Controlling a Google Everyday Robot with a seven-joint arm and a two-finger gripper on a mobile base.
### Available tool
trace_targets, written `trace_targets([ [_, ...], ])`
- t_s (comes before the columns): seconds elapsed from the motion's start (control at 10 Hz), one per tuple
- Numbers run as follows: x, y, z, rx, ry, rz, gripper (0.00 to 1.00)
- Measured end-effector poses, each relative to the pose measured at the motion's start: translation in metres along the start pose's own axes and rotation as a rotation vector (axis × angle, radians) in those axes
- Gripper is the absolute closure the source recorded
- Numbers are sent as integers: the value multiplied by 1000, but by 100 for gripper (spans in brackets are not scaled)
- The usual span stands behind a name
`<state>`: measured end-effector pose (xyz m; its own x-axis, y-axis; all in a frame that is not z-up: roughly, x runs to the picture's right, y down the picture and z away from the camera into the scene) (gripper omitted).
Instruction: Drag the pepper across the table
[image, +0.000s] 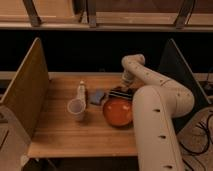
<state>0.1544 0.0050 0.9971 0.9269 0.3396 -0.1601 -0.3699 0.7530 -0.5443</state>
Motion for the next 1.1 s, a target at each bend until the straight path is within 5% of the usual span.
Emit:
trace_targets([
  [0.7, 93, -33, -28, 86, 139, 207, 100],
  [1.1, 94, -41, -45, 119, 145, 239, 92],
])
